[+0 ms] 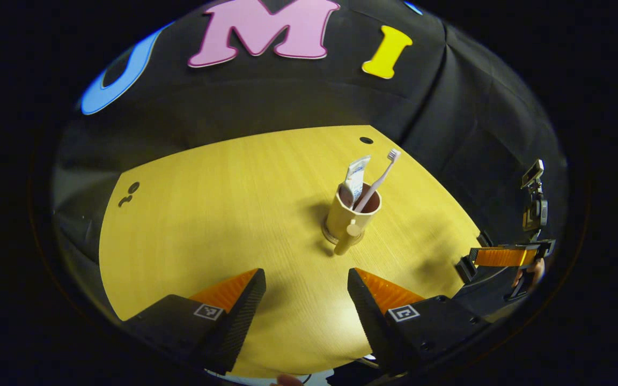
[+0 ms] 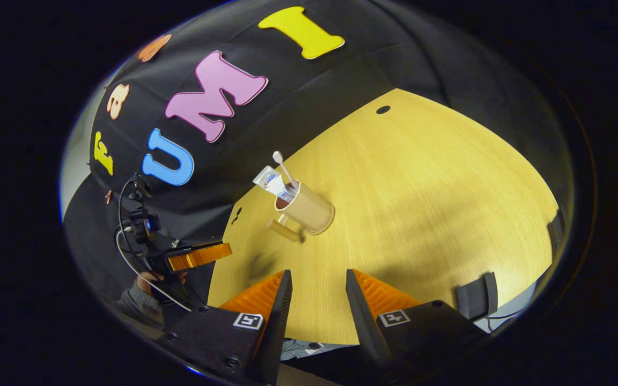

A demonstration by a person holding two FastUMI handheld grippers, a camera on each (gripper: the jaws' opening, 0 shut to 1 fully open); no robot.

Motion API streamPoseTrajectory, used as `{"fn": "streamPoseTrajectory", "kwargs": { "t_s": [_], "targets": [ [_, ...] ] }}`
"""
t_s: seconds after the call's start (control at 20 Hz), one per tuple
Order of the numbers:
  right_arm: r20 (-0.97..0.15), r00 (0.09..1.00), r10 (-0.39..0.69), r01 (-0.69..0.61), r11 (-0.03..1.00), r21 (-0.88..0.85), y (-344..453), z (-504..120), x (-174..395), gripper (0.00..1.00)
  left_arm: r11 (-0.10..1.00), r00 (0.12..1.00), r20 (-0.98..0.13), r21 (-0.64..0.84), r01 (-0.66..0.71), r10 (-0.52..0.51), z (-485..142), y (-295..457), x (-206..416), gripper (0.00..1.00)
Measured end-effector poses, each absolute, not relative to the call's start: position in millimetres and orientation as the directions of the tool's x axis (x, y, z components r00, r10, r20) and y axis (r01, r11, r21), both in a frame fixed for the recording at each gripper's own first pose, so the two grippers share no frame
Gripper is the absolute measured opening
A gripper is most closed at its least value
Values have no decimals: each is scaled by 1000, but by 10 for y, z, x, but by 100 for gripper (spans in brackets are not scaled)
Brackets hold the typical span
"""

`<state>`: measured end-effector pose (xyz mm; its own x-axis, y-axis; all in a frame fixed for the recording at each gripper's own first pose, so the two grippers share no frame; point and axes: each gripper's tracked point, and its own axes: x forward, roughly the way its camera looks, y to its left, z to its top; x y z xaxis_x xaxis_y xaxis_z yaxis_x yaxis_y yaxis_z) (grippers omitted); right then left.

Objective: Put the toothbrush and toothpaste on the desktop into the cup, then pick up the cup and place it on the coaster on the desktop.

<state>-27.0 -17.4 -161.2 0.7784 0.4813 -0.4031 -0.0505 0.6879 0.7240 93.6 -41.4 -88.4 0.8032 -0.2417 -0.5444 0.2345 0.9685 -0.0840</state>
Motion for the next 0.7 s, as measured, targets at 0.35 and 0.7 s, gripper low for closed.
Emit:
{"fn": "streamPoseTrajectory", "kwargs": {
  "t_s": [0.35,0.7],
  "targets": [
    [-406,714,570,-154,693,704,417,-1491,-210,63,979,849,-493,-164,124,-190,-962,-87,454,97],
    [-404,691,600,-206,698,685,853,-1377,-168,63,972,874,-460,-229,53,-156,-1018,105,123,97]
  ]
}}
